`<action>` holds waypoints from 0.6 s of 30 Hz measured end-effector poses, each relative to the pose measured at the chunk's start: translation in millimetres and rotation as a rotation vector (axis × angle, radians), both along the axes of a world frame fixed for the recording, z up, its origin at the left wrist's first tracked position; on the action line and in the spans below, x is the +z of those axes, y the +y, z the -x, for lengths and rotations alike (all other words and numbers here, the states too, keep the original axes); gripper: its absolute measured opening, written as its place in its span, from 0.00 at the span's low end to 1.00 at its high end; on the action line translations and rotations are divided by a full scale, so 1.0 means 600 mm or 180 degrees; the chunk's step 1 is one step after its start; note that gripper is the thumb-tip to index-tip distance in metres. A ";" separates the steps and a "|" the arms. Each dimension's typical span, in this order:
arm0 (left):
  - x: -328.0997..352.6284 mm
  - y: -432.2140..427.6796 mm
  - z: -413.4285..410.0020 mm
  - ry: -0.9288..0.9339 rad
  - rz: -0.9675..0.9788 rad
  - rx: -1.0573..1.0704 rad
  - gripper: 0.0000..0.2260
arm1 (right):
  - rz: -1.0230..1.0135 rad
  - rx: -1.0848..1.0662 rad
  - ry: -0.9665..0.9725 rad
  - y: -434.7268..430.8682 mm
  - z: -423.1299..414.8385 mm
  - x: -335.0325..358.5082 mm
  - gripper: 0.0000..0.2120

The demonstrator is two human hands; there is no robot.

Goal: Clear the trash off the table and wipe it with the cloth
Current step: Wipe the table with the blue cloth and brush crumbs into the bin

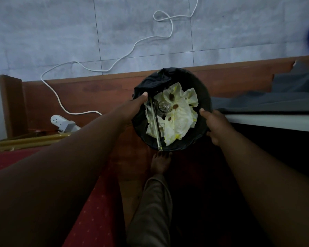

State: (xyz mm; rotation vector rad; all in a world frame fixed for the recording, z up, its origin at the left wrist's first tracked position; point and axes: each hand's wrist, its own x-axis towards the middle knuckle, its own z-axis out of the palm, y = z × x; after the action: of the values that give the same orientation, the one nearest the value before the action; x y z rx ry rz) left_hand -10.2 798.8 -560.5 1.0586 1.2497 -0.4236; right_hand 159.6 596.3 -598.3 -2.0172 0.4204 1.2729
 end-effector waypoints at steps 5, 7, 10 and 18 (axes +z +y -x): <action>-0.006 0.000 0.011 0.0011 0.0060 0.0077 0.38 | -0.0131 0.0047 0.0086 -0.004 0.004 -0.004 0.19; -0.011 0.000 0.011 -0.0012 0.0040 0.0131 0.39 | -0.0173 0.0078 0.0086 -0.004 0.004 -0.006 0.19; -0.014 -0.001 0.011 -0.0127 0.0037 0.0133 0.34 | -0.0164 0.0091 0.0078 -0.004 0.004 -0.012 0.21; -0.022 -0.006 0.009 -0.0151 -0.0028 0.0174 0.24 | -0.0157 0.0171 -0.0034 0.001 0.004 -0.015 0.22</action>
State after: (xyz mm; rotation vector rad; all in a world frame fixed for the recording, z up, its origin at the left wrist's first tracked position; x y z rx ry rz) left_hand -15.4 794.9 -573.8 1.0341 1.2365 -0.3496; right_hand 157.0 596.7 -607.4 -2.0052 0.3289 1.2919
